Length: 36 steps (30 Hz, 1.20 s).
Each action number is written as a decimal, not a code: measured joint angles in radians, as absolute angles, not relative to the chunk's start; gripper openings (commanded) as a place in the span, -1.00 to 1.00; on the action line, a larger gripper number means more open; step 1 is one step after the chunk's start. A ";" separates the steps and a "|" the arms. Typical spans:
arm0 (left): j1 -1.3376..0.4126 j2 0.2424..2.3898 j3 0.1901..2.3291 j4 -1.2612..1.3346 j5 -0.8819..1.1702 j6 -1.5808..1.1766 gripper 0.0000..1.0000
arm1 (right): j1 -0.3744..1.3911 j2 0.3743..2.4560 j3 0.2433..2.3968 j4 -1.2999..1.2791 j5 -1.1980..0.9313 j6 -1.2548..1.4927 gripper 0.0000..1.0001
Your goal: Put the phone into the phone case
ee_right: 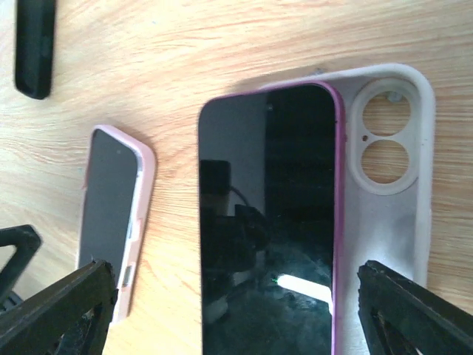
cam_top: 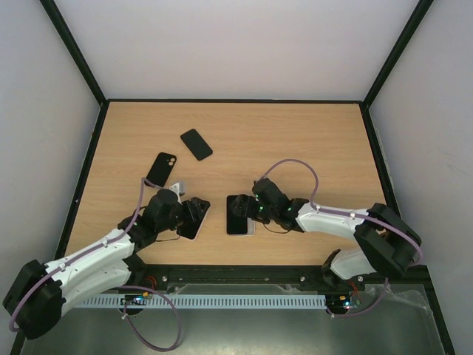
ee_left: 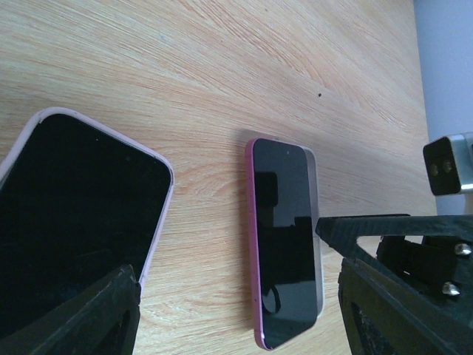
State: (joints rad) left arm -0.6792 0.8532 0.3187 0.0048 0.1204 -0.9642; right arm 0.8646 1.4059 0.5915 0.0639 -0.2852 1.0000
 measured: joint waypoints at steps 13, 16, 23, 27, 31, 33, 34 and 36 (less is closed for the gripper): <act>-0.712 0.997 0.323 0.120 0.162 -0.953 0.10 | 0.864 1.354 0.564 0.022 -0.223 0.967 -0.04; -0.738 1.081 0.341 0.152 0.162 -0.953 0.10 | 0.860 1.354 0.538 0.020 -0.217 0.964 -0.10; -0.789 1.244 0.405 0.216 0.164 -0.953 0.01 | 0.840 1.354 0.492 0.024 -0.208 0.954 -0.17; -0.814 1.308 0.435 0.257 0.164 -0.954 -0.07 | 0.827 1.356 0.467 0.048 -0.216 0.950 -0.24; -0.828 1.377 0.445 0.294 0.157 -0.957 -0.13 | 0.824 1.365 0.453 0.094 -0.234 0.948 -0.36; -0.834 1.406 0.445 0.306 0.155 -0.961 -0.20 | 0.824 1.370 0.445 0.116 -0.245 0.947 -0.42; -0.837 1.416 0.446 0.310 0.154 -0.963 -0.23 | 0.824 1.372 0.443 0.121 -0.249 0.946 -0.44; -0.844 1.444 0.450 0.316 0.151 -0.965 -0.31 | 0.824 1.373 0.437 0.133 -0.256 0.947 -0.49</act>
State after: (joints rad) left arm -0.8440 1.4445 0.4503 0.3157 0.1513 -0.9649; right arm 0.8238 1.3731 0.4366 0.1326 -0.2562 0.9470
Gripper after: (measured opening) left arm 0.392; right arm 0.283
